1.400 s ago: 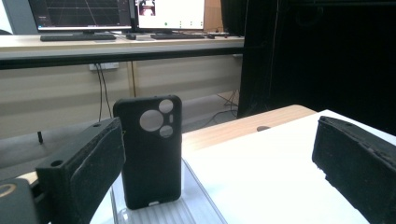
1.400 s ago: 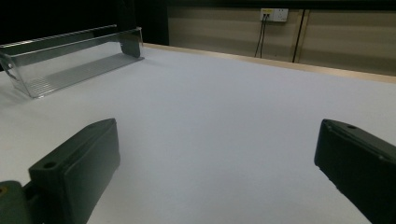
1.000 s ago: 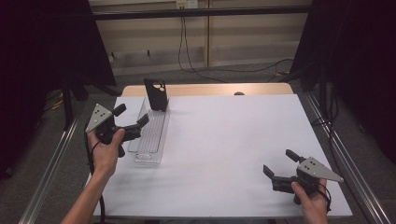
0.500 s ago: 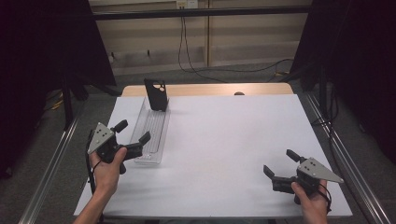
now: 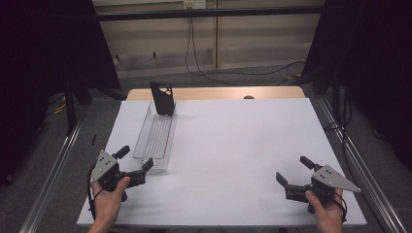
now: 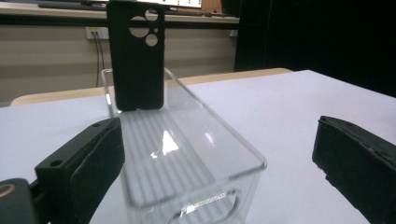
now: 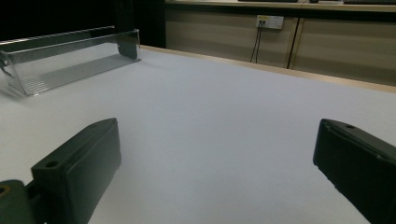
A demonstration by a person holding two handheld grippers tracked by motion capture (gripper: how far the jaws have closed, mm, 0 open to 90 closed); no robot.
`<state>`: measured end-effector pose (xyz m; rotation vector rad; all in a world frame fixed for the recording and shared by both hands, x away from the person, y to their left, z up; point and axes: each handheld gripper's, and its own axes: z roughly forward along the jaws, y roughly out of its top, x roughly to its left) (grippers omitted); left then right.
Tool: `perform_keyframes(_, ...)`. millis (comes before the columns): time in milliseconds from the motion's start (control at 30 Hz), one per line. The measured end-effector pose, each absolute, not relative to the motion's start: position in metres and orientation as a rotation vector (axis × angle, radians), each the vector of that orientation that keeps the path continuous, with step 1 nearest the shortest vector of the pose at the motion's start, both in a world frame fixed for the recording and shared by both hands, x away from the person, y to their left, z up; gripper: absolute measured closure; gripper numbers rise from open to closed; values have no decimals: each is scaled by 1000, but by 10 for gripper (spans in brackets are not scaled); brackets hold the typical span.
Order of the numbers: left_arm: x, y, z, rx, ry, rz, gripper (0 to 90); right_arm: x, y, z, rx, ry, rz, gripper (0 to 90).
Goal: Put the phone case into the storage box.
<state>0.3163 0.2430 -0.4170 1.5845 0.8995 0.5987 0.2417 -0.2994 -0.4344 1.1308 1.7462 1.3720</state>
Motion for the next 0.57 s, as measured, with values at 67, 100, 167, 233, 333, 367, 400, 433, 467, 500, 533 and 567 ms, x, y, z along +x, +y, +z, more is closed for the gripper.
perform_keyframes(67, 311, 245, -420, 1578, 906, 597, 24, 242, -300, -435, 1127, 1747, 1372, 2)
perform_keyframes(100, 309, 247, -421, 1586, 907, 595, 24, 242, -300, -435, 1127, 1748, 1371, 2)
perform_keyframes(167, 303, 249, -424, 1575, 935, 602, 24, 242, -299, -435, 1124, 1751, 1373, 2)
perform_keyframes(233, 297, 250, -425, 1577, 955, 636, 26, 241, -299, -435, 1125, 1749, 1373, 2)
perform_keyframes(333, 296, 249, -425, 1574, 946, 611, 25, 242, -300, -436, 1140, 1739, 1378, 2)
perform_keyframes(367, 298, 249, -425, 1579, 946, 606, 25, 242, -300, -437, 1134, 1748, 1370, 2)
perform_keyframes(400, 298, 249, -425, 1573, 954, 609, 25, 242, -300, -437, 1135, 1753, 1368, 3)
perform_keyframes(433, 298, 250, -425, 1568, 968, 613, 25, 242, -299, -437, 1137, 1754, 1371, 3)
perform_keyframes(467, 298, 250, -426, 1560, 978, 618, 25, 242, -299, -437, 1131, 1756, 1370, 3)
perform_keyframes(500, 299, 251, -426, 1557, 986, 627, 25, 242, -299, -437, 1132, 1756, 1372, 3)
perform_keyframes(533, 299, 251, -426, 1550, 984, 622, 19, 242, -298, -437, 1133, 1757, 1372, 3)
perform_keyframes(567, 300, 252, -426, 1547, 978, 607, 15, 242, -298, -437, 1133, 1756, 1372, 2)
